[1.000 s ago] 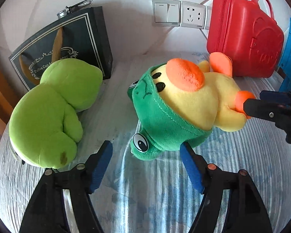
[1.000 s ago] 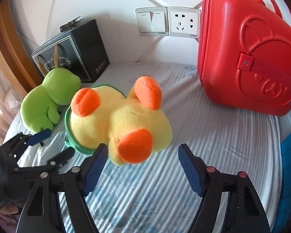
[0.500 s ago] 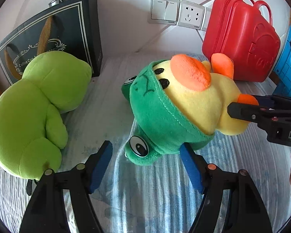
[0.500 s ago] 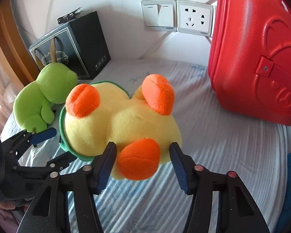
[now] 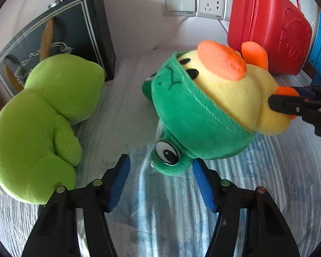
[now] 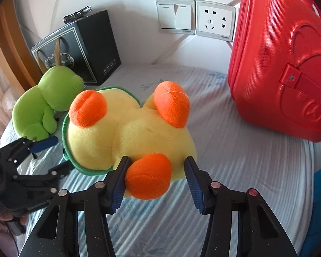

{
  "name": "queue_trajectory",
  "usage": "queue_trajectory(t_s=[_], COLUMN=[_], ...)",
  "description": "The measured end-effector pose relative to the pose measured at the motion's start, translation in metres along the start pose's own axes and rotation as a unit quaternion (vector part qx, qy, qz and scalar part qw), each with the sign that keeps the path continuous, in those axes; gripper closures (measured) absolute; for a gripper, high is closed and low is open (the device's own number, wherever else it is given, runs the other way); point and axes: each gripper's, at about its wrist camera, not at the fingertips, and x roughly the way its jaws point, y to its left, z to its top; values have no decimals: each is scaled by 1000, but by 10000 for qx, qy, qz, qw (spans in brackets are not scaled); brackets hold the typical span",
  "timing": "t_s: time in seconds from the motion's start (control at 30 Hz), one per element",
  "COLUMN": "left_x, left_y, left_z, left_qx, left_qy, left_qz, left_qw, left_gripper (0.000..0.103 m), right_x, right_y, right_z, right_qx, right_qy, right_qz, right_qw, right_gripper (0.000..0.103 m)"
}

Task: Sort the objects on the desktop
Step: 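Carry the duck into the blue crate with both tools and open them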

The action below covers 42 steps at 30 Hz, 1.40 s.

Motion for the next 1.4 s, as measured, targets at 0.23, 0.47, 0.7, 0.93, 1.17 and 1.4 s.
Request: queue_trajectory(t_s=[0.23, 0.47, 0.7, 0.93, 1.17, 1.4], left_x=[-1, -40, -106, -182, -284, -367], left_y=[-16, -21, -26, -52, -103, -201], left_z=[5, 12, 18, 25, 33, 47], left_qx=[108, 51, -27, -16, 158, 686], left_qy=[-265, -637, -1161, -1691, -2565, -3199], left_qz=[238, 352, 395, 310, -73, -907], left_qw=[9993, 9973, 9924, 9851, 9664, 9406], left_gripper=[81, 82, 83, 84, 84, 84], right_x=[-6, -33, -106, -201, -335, -463], right_y=[9, 13, 28, 44, 40, 1], right_z=[-1, -2, 1, -7, -26, -76], right_qx=[-329, -419, -649, -846, -887, -461], right_qy=[-159, -492, -1174, -1787, -2521, -2735], right_qz=[-147, -250, -403, -718, -1293, -2324], right_qw=[9992, 9976, 9901, 9776, 9549, 9322], right_gripper=[71, 74, 76, 77, 77, 77])
